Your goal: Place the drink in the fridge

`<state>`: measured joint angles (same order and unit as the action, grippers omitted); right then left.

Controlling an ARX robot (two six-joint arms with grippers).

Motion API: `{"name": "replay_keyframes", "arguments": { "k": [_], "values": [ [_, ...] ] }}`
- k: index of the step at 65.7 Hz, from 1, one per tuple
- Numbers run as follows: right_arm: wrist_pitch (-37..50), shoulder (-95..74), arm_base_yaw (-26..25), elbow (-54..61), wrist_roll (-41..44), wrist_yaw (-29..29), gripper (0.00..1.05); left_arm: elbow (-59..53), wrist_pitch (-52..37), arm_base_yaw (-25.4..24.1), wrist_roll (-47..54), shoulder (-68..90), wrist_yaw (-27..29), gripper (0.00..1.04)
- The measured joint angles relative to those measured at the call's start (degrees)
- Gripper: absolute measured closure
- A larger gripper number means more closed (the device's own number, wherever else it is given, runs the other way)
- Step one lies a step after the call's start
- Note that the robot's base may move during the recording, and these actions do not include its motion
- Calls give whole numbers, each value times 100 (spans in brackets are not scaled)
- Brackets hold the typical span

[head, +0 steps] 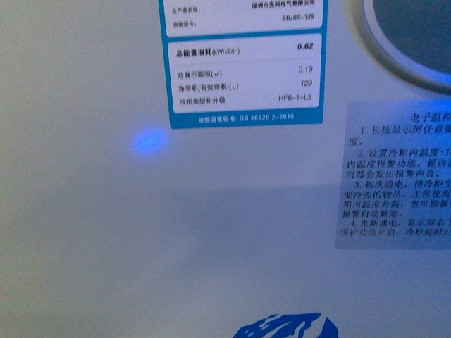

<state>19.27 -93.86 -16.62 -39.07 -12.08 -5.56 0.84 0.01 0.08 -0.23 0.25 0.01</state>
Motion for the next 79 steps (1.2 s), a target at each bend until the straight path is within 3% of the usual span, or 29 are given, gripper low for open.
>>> {"name": "replay_keyframes", "arguments": {
  "k": [20,49,58,79],
  "values": [
    [-774,3268,164,660,166,234,68,0,0,0,0,0,0,8],
    [-2669,7169,1023,1237,295,1034,68,0,0,0,0,0,0,8],
    [-2612,7532,1128,1316,398,1248,68,0,0,0,0,0,0,8],
    [-2402,7681,1434,1666,389,1126,68,0,0,0,0,0,0,8]
  ]
}}
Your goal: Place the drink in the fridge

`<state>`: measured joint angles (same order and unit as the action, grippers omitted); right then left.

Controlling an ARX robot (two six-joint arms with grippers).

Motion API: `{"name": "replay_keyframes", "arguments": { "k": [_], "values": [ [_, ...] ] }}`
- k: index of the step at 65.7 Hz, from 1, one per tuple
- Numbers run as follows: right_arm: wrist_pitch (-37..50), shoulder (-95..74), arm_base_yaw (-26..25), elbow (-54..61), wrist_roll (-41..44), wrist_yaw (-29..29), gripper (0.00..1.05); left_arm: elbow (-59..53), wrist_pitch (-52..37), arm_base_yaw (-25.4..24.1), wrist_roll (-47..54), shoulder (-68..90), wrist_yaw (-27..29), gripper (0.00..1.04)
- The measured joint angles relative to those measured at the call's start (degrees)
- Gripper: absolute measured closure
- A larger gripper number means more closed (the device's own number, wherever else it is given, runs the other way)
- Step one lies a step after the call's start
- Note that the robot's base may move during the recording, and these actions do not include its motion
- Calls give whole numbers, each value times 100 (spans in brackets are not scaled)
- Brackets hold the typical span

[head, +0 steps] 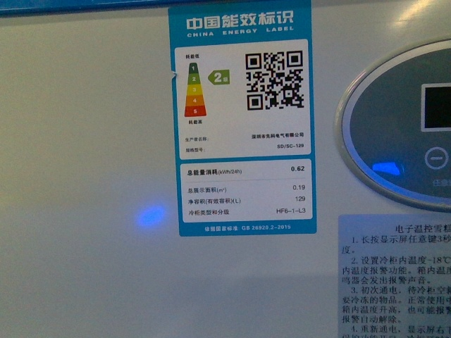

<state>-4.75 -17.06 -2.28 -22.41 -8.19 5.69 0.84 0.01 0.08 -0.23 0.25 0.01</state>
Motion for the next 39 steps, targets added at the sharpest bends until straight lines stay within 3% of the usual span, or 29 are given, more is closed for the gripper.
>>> {"name": "replay_keyframes", "arguments": {
  "k": [14,39],
  "values": [
    [367,103,894,192,59,669,68,0,0,0,-2,0,0,8],
    [308,164,986,260,57,822,68,0,0,0,0,0,0,8]
  ]
}}
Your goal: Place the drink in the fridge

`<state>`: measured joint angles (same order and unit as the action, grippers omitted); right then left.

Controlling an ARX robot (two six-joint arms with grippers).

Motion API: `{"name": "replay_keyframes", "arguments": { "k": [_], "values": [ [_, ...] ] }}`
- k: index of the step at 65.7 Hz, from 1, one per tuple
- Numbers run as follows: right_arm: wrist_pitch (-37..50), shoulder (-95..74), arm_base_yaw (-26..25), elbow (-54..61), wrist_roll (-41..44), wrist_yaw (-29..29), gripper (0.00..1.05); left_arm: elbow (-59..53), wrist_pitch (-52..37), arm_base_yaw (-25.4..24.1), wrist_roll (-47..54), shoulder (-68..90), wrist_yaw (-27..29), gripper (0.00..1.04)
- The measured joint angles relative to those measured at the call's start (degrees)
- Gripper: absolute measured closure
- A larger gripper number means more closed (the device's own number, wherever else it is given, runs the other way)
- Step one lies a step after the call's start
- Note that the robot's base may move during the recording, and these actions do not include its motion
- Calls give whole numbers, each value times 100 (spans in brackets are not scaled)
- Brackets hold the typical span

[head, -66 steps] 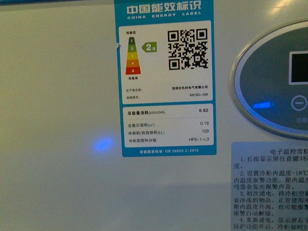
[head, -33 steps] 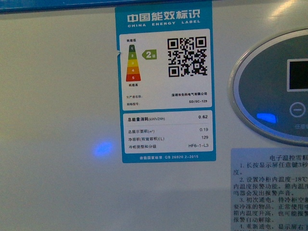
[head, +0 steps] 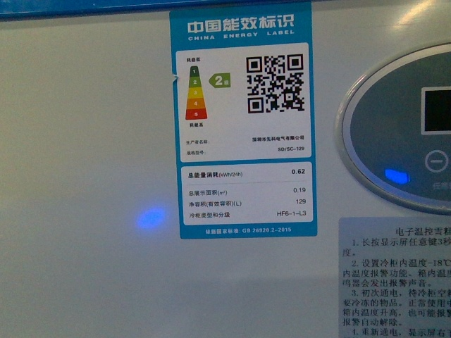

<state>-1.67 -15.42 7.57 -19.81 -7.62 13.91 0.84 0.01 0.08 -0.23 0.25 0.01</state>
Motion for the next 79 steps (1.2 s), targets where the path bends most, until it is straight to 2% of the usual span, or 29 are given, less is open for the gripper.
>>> {"name": "replay_keyframes", "arguments": {
  "k": [79],
  "values": [
    [-4,2,4,55,0,4,68,0,0,0,0,0,0,8]
  ]
}}
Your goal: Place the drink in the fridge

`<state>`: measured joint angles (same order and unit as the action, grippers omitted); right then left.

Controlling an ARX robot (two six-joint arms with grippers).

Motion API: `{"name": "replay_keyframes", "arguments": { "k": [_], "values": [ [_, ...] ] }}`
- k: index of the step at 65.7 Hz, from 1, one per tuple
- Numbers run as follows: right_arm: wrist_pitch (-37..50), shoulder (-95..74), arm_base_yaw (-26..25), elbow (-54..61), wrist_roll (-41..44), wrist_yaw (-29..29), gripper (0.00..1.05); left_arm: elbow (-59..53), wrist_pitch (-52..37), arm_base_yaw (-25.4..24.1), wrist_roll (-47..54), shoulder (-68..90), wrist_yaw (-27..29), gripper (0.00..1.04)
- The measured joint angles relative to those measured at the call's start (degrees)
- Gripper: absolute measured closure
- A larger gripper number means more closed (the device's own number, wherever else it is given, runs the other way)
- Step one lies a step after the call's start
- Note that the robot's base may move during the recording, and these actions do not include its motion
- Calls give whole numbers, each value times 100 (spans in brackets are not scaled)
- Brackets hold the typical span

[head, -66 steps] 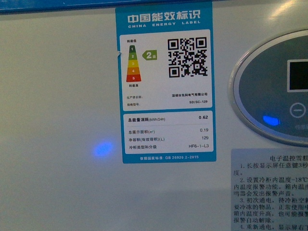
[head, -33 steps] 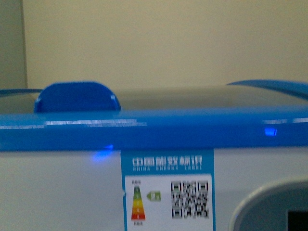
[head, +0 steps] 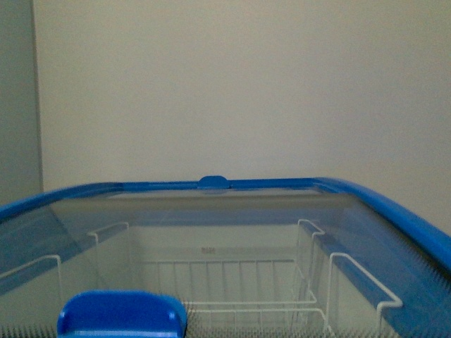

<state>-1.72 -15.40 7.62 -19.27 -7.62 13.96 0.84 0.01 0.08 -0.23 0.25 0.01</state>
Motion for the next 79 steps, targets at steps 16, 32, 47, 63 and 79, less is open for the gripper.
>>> {"name": "replay_keyframes", "arguments": {
  "k": [16,32,47,63,79],
  "values": [
    [0,0,0,0,0,0,68,0,0,0,0,0,0,8],
    [0,0,2,-7,0,-4,68,0,0,0,0,0,0,8],
    [0,4,2,-7,0,13,68,9,24,2,-57,17,15,8],
    [0,4,4,-4,-2,15,68,1117,-1698,-367,-879,3753,-612,8],
    [0,4,4,-4,-2,2,68,1716,-4262,-118,2577,6459,-2251,8]
  ]
}}
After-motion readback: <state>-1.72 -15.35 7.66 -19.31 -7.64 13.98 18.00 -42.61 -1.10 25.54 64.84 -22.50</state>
